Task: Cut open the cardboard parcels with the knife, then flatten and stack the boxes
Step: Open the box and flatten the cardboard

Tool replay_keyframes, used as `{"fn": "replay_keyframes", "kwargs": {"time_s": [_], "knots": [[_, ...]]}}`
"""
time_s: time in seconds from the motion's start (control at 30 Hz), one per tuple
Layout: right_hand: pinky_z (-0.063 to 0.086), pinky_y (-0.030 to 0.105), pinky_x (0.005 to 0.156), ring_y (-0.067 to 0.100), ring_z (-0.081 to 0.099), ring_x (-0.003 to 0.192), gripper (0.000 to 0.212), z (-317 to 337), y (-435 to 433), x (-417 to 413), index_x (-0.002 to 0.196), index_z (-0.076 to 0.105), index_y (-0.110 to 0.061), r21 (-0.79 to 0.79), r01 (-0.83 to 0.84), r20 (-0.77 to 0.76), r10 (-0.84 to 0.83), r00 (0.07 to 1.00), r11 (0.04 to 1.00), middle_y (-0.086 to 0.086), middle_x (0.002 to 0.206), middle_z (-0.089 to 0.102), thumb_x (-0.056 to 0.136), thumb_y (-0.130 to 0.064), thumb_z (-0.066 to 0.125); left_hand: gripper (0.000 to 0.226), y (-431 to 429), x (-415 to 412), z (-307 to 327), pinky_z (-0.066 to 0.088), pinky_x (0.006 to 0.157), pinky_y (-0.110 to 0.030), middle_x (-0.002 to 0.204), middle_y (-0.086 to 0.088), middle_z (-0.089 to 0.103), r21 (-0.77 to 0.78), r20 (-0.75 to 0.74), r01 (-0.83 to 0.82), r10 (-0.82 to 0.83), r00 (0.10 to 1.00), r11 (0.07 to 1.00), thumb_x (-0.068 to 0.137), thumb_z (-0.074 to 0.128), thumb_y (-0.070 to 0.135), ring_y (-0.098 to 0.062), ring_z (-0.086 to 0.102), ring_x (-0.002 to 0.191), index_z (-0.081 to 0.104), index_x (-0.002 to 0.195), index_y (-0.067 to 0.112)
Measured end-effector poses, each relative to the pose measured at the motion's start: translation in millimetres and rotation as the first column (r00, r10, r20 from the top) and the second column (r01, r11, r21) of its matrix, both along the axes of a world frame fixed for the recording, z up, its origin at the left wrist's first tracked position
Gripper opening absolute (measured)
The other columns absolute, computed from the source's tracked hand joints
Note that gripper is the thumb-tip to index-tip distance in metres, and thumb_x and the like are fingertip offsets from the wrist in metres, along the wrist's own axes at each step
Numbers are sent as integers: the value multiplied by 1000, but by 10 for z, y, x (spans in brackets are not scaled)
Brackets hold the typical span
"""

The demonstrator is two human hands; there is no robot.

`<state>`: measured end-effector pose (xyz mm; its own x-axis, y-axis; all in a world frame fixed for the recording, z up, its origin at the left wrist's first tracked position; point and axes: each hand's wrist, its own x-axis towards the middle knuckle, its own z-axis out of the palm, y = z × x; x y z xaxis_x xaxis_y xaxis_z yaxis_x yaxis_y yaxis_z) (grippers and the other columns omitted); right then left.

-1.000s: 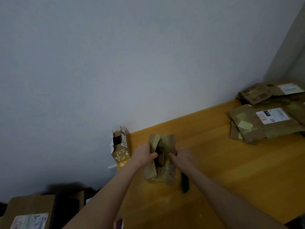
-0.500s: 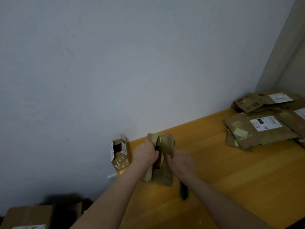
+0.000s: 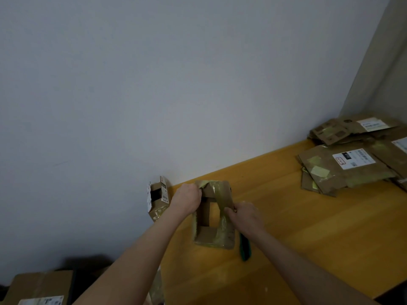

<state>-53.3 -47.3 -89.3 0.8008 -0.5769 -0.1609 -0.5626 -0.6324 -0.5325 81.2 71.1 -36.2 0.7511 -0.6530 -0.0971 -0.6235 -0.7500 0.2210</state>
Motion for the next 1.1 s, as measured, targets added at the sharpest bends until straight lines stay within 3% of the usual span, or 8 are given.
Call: {"fn": "replay_keyframes", "kwargs": {"time_s": [0.17,0.3,0.4,0.53,0.67,0.8,0.93,1.1], "knots": [[50,31,57,17,63,69,43,-109,62,29,84,67,-17,77,36,17,-37,999,996,-1,75,65,94,-52,45,35,-19,-74,-84,51,80,-40,101,-11,63,-50,-46,-60,58,997,997,100,41,39,-32,62,97,54,114,10],[49,33,66,17,58,67,38,-330,178,66,82,62,-15,204,57,-94,-38,995,977,5,89,69,99,-42,41,64,-37,-173,-263,46,91,-40,130,-9,51,36,-80,-3,6,997,999,94,55,40,-30,55,117,28,147,18],[48,33,61,16,51,58,35,-552,81,-12,97,66,-15,254,138,-174,-95,980,957,2,83,67,103,-31,36,68,4,-96,-437,48,88,-38,134,-7,47,146,-65,71,-62,996,987,93,58,38,-28,55,115,24,150,22],[54,29,67,16,61,78,30,-797,-194,-113,116,59,-19,124,235,-318,-186,930,964,-1,91,62,100,-38,42,67,-34,-75,-757,48,87,-38,135,-7,44,286,-157,175,-134,978,942,91,63,33,-29,54,116,28,148,23],[44,26,56,15,57,76,39,-1023,-295,-58,111,56,-17,22,189,-442,-160,883,982,-3,88,57,94,-52,50,65,-71,-46,-998,45,93,-37,136,-5,44,282,-145,189,-153,978,941,92,61,33,-26,48,121,30,148,25],[52,28,64,17,59,80,37,-1222,-271,103,109,60,-16,-20,185,-492,-171,854,983,0,98,65,91,-49,57,64,-80,60,-1085,46,89,-36,134,-3,46,254,-136,204,-174,975,946,91,58,45,-25,51,117,33,147,27],[54,30,64,20,63,86,42,-1295,-317,78,117,58,-16,102,222,-407,-162,899,970,3,102,65,93,-50,52,59,-109,43,-1119,46,92,-37,136,-6,47,235,-163,200,-164,973,951,95,51,46,-28,52,118,33,148,27],[56,32,60,15,64,78,48,-1121,-306,-199,134,48,-28,184,79,-180,-45,983,980,-4,95,65,95,-55,42,53,-167,42,-1068,43,97,-35,136,-6,48,181,-235,143,-99,967,973,94,58,37,-26,52,120,42,145,27]]}}
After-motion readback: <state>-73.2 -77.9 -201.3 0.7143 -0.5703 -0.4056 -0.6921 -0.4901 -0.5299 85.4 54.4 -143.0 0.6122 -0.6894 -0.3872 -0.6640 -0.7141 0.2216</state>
